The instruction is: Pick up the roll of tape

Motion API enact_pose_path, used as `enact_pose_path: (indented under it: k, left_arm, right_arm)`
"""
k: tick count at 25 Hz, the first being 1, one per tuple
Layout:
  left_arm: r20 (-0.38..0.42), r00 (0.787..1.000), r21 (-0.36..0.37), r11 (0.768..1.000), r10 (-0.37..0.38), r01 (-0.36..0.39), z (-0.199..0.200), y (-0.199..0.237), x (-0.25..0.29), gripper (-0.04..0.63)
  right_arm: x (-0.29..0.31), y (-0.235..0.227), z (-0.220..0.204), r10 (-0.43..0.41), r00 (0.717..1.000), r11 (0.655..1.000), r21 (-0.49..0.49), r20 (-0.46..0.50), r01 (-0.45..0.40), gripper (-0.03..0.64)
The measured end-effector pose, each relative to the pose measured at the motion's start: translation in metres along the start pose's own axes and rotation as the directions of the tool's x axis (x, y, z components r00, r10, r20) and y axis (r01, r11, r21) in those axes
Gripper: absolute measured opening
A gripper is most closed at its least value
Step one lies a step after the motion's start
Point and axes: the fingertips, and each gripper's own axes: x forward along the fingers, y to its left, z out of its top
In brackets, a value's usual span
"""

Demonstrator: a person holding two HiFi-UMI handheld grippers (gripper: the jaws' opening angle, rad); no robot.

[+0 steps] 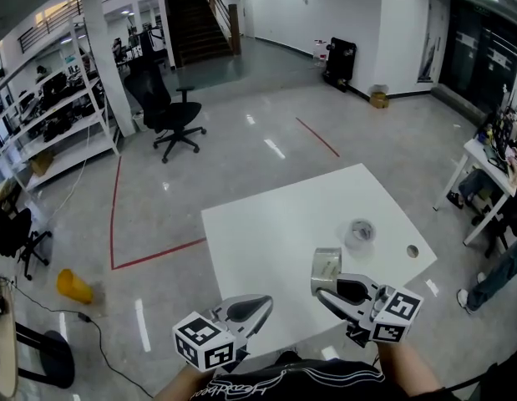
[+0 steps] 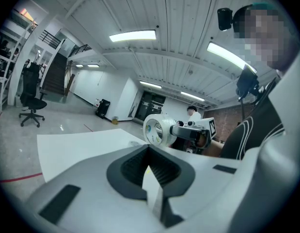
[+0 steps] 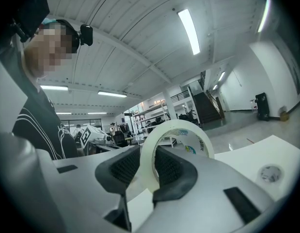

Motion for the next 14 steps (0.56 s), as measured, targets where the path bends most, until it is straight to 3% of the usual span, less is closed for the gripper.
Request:
enact_pose_path:
  k: [14]
  left_arm:
    - [0.003,1.0,-0.002,1.0,-0.021,0.021,-0.0009,0.0002,0.007,0.003]
  right_arm:
    - [-0.0019,-0.0025,-0.0088,-0.017,1.0,1.0,0.014,-0.017,0.017,0.098]
